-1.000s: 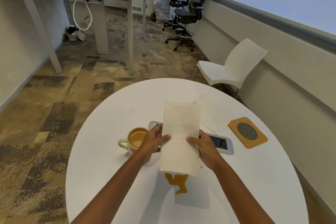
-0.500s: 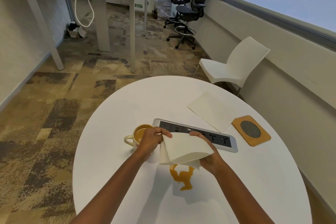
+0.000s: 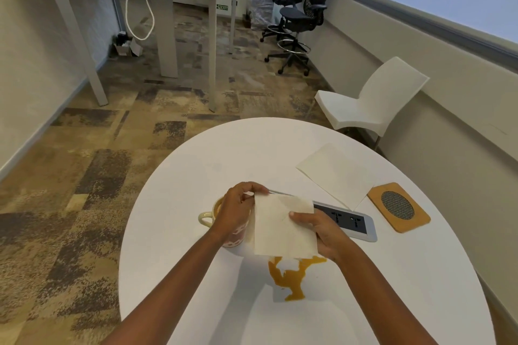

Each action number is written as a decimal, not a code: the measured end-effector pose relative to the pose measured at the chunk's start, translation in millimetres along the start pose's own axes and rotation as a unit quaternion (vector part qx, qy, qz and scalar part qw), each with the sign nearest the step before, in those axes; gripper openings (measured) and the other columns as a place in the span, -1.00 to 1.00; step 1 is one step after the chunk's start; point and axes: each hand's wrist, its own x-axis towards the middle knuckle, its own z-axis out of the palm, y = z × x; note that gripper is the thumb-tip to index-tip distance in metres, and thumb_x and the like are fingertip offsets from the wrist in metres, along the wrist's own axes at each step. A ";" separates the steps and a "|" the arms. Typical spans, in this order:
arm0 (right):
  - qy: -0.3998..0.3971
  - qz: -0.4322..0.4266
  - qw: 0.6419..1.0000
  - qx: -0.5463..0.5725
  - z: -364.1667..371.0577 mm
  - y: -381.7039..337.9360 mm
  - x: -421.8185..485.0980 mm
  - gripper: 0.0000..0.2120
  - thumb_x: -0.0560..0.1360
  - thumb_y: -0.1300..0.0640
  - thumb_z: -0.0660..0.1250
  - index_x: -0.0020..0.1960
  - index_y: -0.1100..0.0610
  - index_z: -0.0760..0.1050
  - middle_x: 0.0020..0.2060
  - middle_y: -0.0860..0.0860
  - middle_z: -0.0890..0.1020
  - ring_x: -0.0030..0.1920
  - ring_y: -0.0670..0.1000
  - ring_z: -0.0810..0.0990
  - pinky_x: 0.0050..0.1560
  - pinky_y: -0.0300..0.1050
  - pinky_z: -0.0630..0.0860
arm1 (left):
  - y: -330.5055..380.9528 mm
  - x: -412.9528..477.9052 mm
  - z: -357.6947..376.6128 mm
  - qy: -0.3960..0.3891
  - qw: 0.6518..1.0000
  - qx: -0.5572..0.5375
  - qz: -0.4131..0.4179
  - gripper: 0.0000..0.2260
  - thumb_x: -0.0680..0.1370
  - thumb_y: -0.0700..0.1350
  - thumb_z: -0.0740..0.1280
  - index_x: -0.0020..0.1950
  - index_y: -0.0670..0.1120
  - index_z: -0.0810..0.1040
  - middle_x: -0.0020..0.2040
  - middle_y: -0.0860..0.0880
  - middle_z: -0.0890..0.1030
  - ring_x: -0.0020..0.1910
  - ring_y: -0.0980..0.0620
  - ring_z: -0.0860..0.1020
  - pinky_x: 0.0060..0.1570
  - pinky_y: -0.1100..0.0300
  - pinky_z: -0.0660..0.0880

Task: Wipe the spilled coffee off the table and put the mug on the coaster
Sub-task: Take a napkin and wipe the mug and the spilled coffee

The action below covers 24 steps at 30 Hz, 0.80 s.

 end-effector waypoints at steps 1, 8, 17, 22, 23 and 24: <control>0.011 -0.027 1.000 -0.002 0.5 -3.7 2.5 -0.80 0.47 0.32 0.28 0.07 0.20 0.55 -0.19 0.10 0.71 -0.17 0.09 0.68 -0.23 -0.05 0.63 | -0.8 1.6 -4.8 0.007 1.000 0.025 0.011 -0.73 0.49 -0.45 0.15 -0.01 -0.21 0.58 -0.03 -0.06 0.57 -0.19 0.01 0.51 -0.16 0.30 0.44; 0.183 -0.205 0.942 -0.192 26.1 -27.7 31.3 -0.85 0.54 0.24 0.20 0.07 0.13 0.49 -0.07 0.06 0.56 -0.07 0.09 0.50 -0.23 -0.19 0.42 | -28.6 3.4 -46.3 0.187 0.954 0.233 0.019 -0.78 0.59 -0.18 0.14 0.17 -0.16 0.49 0.15 -0.17 0.56 0.13 -0.11 0.51 0.10 0.06 0.44; -0.044 -0.150 0.860 -0.486 85.5 -2.1 73.4 -0.64 0.61 -0.06 0.03 0.33 0.00 0.41 0.34 0.03 0.48 0.31 0.06 0.43 0.30 -0.03 0.37 | -69.1 -2.2 -55.0 0.181 0.906 0.378 -0.066 -0.69 0.60 -0.04 0.11 -0.10 -0.20 0.54 -0.14 -0.18 0.64 -0.16 -0.06 0.51 -0.23 0.16 0.43; -0.107 -0.088 0.850 -0.508 103.4 -11.8 97.7 -0.62 0.59 -0.07 0.09 0.29 0.10 0.40 0.25 0.12 0.52 0.22 0.13 0.49 0.20 -0.01 0.44 | -83.1 4.8 -57.9 0.172 0.909 0.363 -0.107 -0.64 0.59 0.01 0.12 -0.13 -0.22 0.58 -0.16 -0.19 0.64 -0.22 -0.01 0.48 -0.20 0.21 0.40; -0.117 -0.056 0.862 -0.489 104.2 -14.0 104.1 -0.61 0.58 -0.08 0.10 0.29 0.11 0.40 0.24 0.14 0.53 0.21 0.15 0.50 0.20 0.00 0.45 | -85.9 5.2 -57.5 0.169 0.916 0.345 -0.113 -0.62 0.59 0.01 0.12 -0.17 -0.23 0.58 -0.19 -0.20 0.65 -0.23 -0.04 0.51 -0.20 0.19 0.42; -0.128 -0.018 0.876 -0.464 104.1 -16.0 110.8 -0.59 0.57 -0.10 0.11 0.30 0.12 0.40 0.23 0.15 0.53 0.22 0.16 0.50 0.22 0.02 0.44 | -88.1 5.5 -56.8 0.169 0.921 0.331 -0.116 -0.59 0.59 0.01 0.12 -0.21 -0.24 0.58 -0.22 -0.21 0.65 -0.26 -0.05 0.52 -0.22 0.18 0.43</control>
